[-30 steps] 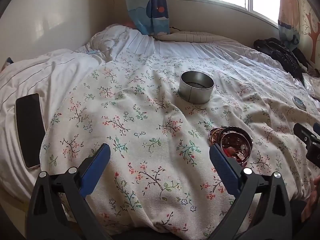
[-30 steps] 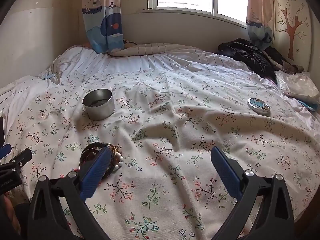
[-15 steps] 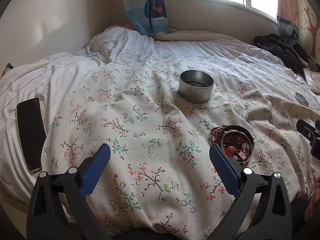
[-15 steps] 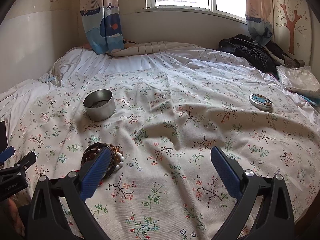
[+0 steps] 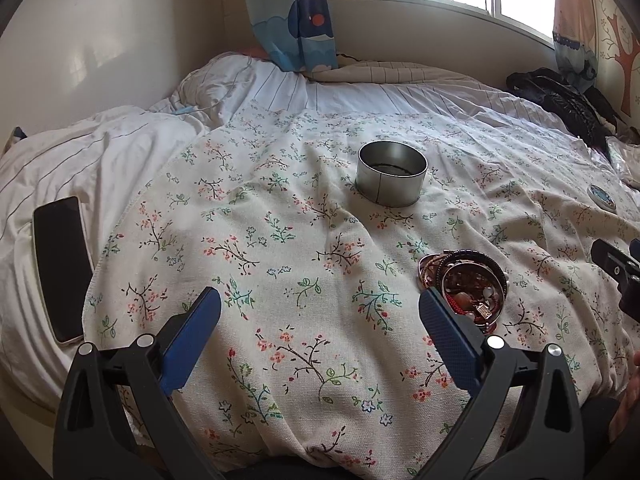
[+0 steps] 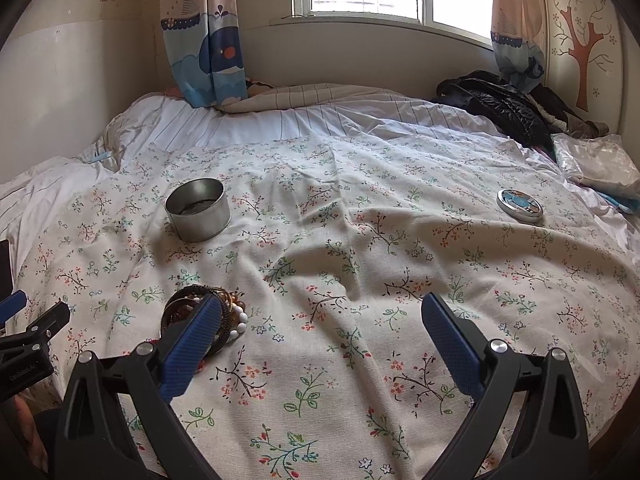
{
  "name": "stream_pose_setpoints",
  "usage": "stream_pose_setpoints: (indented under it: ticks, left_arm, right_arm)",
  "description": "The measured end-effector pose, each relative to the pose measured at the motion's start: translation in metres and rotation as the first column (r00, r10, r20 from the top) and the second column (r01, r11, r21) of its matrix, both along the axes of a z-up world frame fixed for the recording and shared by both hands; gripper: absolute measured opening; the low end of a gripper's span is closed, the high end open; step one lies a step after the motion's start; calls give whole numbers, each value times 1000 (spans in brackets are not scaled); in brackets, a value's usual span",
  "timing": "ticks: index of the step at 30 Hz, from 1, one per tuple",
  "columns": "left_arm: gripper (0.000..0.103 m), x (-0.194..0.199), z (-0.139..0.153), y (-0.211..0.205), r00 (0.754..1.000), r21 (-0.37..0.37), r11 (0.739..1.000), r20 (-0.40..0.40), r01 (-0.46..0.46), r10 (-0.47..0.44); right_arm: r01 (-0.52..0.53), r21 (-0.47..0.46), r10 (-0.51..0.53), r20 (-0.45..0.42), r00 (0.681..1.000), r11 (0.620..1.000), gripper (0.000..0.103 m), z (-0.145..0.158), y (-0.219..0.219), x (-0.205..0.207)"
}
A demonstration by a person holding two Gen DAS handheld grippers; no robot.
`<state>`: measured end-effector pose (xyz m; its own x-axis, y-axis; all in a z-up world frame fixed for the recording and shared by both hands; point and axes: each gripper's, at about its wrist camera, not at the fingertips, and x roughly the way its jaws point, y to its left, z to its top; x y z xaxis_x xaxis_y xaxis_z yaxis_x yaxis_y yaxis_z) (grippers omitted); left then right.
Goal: Organize jewelry
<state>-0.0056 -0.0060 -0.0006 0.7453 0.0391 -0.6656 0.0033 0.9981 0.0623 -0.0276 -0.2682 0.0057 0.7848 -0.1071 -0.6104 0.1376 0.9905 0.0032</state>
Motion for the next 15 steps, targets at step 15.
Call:
stream_pose_setpoints:
  ticks: [15]
  left_arm:
    - [95, -1, 0, -1, 1000, 1, 1000, 2, 0, 0]
  right_arm:
    - [0, -1, 0, 0, 1000, 1000, 96, 0, -1, 0]
